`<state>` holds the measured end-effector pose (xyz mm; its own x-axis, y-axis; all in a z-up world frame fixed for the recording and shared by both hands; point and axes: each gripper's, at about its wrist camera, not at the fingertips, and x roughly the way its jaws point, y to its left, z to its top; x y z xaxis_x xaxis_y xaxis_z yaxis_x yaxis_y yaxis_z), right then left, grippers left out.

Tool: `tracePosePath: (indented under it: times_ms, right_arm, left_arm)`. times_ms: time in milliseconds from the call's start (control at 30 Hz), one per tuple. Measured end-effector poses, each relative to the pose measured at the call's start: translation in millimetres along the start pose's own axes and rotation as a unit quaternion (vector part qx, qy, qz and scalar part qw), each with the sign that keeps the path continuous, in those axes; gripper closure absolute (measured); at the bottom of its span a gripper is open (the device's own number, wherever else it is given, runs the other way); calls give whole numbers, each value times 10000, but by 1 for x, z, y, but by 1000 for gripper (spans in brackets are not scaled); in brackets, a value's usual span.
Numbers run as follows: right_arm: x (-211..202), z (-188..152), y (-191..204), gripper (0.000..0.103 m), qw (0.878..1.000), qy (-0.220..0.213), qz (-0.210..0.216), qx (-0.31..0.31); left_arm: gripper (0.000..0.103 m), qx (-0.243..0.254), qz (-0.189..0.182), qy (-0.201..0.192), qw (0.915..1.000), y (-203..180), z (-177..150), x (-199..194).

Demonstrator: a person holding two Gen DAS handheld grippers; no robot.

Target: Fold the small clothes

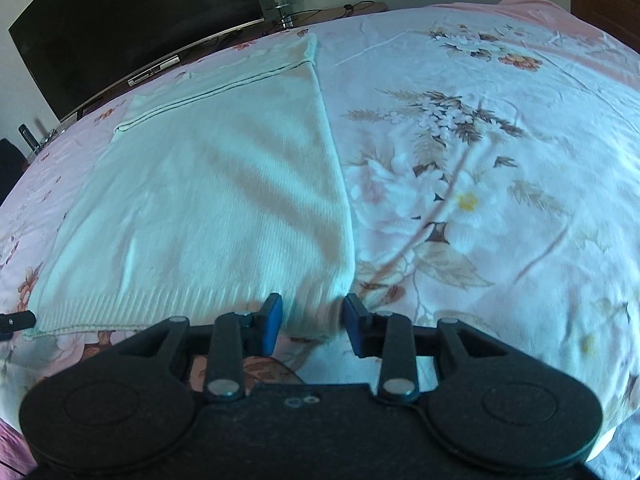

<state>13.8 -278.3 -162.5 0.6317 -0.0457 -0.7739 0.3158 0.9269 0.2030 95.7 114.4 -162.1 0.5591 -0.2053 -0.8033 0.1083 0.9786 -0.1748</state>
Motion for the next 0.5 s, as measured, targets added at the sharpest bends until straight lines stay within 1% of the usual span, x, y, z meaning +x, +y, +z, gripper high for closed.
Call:
tracePosePath:
  times_ms: [67, 100, 133, 200, 367, 500]
  right_arm:
    - [1, 1, 0, 68, 10000, 12, 2, 31]
    - [1, 1, 0, 68, 10000, 18, 5, 31]
    - [1, 1, 1, 68, 10000, 18, 8, 32]
    - [3, 2, 1, 68, 10000, 24, 10, 50]
    - [5, 5, 1, 68, 10000, 29, -7, 80]
    - [8, 8, -1, 68, 9998, 67, -25, 163]
  left_arm:
    - [30, -27, -72, -8, 10000, -1, 2, 2]
    - [34, -70, -100, -12, 9999, -1, 3, 4]
    - [40, -113, -133, -19, 9998, -1, 5, 4]
    - [47, -139, -210, 9, 9997, -4, 9, 6]
    - [48, 36, -202, 40, 9998, -17, 11, 10]
    - [48, 50, -309, 90, 9995, -27, 10, 11]
